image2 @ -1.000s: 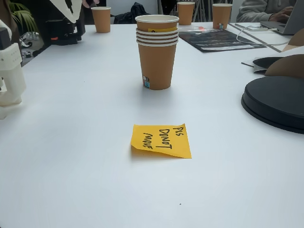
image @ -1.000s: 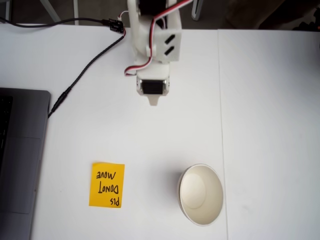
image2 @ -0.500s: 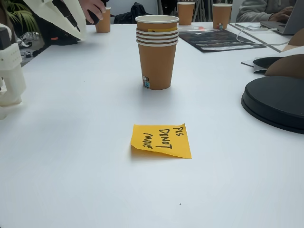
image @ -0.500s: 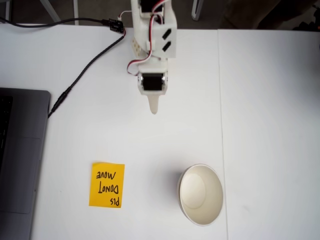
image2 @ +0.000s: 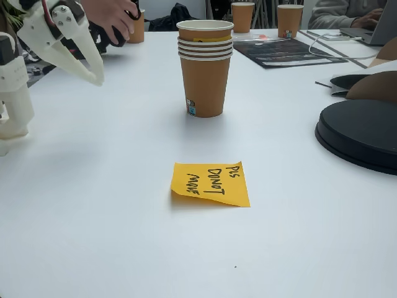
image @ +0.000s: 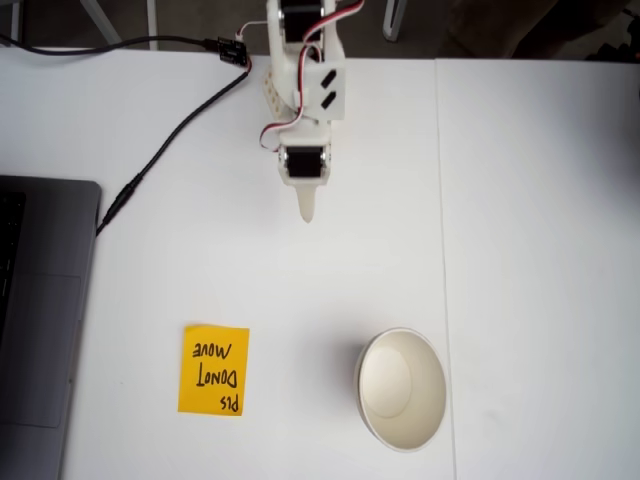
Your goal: Pickup cup and make a pile of cup.
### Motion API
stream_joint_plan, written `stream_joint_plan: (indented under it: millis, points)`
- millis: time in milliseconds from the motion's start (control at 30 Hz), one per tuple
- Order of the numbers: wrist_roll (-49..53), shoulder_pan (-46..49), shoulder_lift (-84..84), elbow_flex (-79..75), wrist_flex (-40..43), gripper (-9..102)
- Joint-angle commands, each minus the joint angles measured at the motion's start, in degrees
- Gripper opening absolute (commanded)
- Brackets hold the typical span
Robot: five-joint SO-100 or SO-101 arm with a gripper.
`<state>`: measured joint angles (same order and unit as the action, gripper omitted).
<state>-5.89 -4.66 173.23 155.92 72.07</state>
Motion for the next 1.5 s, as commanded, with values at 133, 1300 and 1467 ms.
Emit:
stream_joint_plan:
  millis: [133,1300,1467]
  points:
    - [0.5,0.4,5.0,3.5,-1.6,-6]
    - [0.4,0.4,14.9,10.7,-1.2,-7]
    - [0.4,0.4,14.9,10.7,-1.2,-7]
